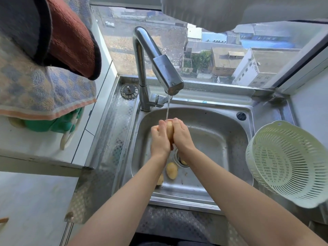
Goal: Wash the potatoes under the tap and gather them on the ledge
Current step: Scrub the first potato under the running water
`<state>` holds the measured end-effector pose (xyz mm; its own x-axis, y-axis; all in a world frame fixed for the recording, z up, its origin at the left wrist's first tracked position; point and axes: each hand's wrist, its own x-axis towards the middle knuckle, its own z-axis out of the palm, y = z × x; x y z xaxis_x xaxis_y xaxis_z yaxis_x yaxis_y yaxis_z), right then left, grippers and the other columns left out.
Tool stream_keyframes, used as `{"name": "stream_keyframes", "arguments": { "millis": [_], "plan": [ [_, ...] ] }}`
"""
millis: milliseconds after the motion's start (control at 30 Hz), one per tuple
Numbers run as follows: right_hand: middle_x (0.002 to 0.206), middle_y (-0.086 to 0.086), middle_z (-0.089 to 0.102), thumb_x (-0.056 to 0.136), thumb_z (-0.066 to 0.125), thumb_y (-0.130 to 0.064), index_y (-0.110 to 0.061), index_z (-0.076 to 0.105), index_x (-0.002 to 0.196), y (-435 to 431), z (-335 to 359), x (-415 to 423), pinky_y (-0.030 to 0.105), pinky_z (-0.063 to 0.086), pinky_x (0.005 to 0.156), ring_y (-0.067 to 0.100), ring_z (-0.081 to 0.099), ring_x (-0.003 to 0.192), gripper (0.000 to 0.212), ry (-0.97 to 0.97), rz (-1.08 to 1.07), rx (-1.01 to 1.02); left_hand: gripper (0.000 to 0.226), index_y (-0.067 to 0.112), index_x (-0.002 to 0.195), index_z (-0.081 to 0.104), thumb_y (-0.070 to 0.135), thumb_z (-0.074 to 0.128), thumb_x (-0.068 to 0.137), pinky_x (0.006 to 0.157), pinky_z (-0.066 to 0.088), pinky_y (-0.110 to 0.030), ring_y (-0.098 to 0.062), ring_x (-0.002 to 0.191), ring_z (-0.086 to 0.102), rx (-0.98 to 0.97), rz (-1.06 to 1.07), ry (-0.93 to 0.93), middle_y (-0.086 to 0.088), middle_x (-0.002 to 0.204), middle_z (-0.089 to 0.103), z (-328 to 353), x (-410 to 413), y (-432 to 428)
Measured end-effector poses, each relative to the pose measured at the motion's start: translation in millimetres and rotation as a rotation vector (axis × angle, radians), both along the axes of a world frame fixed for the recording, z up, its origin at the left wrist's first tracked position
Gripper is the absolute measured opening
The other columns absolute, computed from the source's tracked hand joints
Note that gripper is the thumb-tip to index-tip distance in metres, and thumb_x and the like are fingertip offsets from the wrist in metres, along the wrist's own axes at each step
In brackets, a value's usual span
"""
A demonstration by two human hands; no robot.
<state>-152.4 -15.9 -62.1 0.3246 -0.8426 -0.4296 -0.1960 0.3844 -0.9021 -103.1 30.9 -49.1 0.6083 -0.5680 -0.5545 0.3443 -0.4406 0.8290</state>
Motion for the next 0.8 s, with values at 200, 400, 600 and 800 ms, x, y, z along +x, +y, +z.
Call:
{"name": "stream_keyframes", "arguments": {
  "millis": [200,400,600,800],
  "plan": [
    [0.104,0.008,0.071,0.101,0.033,-0.048,-0.013,0.068,0.104,2.0,6.9,-0.8,0.031,0.056,0.078,0.015,0.065,0.092,0.049,-0.21,-0.076,0.345,0.044,0.014,0.118,0.057,0.041,0.027,0.1,0.094,0.051,-0.049,-0.029,0.103,0.063,-0.045,-0.021,-0.134,-0.016,0.114,0.063,8.6,2.2,-13.2],
    [0.102,0.005,0.071,0.097,0.036,-0.057,-0.013,0.062,0.116,4.7,2.7,1.0,0.024,0.055,0.071,0.011,0.071,0.086,0.054,-0.355,-0.197,0.408,0.053,0.022,0.153,0.018,0.03,0.035,0.103,0.118,0.024,-0.035,-0.022,0.14,0.031,-0.102,-0.326,-0.139,-0.012,0.148,0.029,12.6,-5.3,-0.2],
    [0.127,0.004,0.058,0.103,0.033,-0.02,-0.024,0.055,0.12,-6.4,4.1,-4.0,0.041,0.047,0.1,0.017,0.059,0.106,0.029,-0.401,0.051,0.279,0.048,0.016,0.144,0.031,0.015,0.04,0.097,0.1,0.042,-0.041,-0.035,0.129,0.043,-0.177,-0.263,0.027,-0.016,0.132,0.052,11.2,2.5,13.4],
    [0.125,0.013,0.059,0.089,0.061,-0.027,-0.023,0.056,0.124,-13.8,-1.9,-19.2,0.039,0.046,0.072,0.026,0.056,0.094,0.036,-0.313,0.208,0.135,0.048,0.003,0.13,0.047,0.024,0.037,0.089,0.057,0.038,-0.022,-0.006,0.063,0.045,-0.224,-0.348,0.031,0.003,0.077,0.051,5.5,12.4,13.3]
  ]
}}
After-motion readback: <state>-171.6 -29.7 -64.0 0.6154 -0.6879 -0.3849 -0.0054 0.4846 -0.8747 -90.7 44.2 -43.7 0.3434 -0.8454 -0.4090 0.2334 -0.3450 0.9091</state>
